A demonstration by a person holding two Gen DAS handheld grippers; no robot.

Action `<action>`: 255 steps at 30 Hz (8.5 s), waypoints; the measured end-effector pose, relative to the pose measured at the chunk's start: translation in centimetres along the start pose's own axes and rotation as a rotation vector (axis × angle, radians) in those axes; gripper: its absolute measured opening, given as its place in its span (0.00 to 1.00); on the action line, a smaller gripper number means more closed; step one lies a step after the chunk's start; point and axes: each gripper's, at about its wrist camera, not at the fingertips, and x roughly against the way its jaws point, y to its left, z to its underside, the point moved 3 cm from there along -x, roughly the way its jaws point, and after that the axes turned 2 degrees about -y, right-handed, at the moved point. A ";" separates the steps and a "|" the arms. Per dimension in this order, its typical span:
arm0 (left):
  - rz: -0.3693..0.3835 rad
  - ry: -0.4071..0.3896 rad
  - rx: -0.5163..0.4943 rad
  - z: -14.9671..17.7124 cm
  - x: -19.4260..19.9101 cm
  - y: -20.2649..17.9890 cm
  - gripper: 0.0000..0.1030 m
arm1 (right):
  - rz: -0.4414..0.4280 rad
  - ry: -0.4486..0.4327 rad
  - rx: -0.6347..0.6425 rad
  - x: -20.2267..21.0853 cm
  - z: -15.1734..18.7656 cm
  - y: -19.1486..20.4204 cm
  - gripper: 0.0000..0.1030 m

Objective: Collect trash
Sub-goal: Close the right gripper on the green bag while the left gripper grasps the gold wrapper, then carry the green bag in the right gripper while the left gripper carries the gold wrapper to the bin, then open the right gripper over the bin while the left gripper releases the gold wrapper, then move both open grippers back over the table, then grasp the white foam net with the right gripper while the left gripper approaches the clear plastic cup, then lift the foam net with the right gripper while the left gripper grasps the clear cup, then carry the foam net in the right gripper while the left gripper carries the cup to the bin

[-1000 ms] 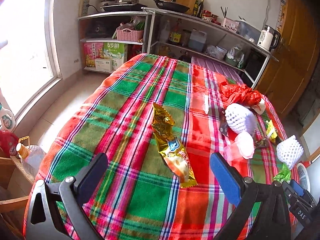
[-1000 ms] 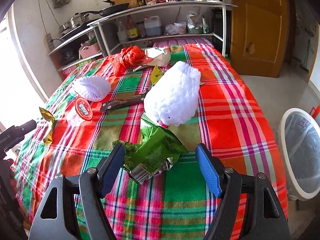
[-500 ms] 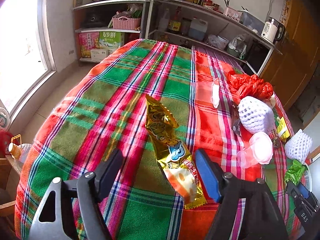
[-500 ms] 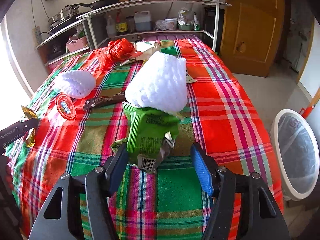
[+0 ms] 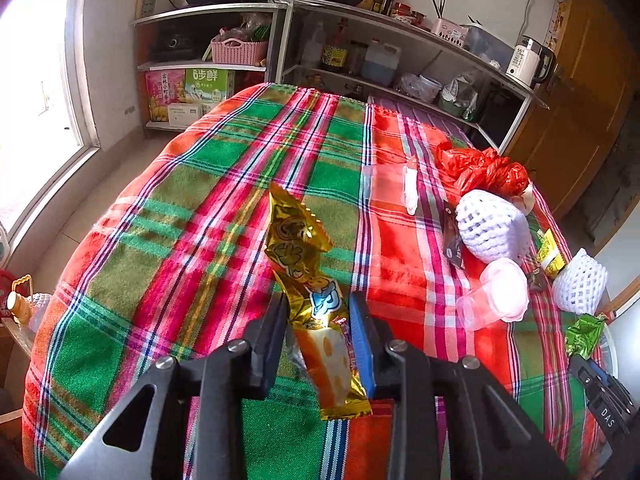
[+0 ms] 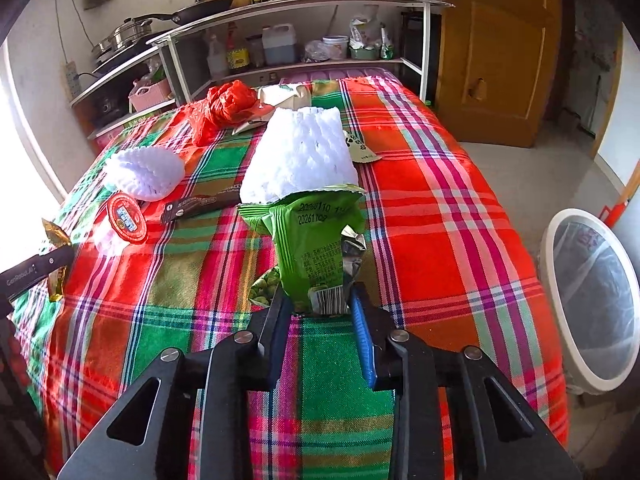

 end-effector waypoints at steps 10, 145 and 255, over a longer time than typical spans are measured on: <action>0.025 -0.034 -0.031 0.8 1.9 -1.0 0.20 | -0.022 -0.033 -0.024 1.4 0.7 -0.9 0.20; 0.108 0.034 -0.102 -0.3 0.1 -8.7 0.88 | -0.203 -0.062 0.065 0.0 -3.6 0.3 0.59; 0.510 0.065 -0.748 12.8 5.2 -45.4 0.42 | 0.302 -0.146 -0.319 10.9 5.2 -28.1 0.17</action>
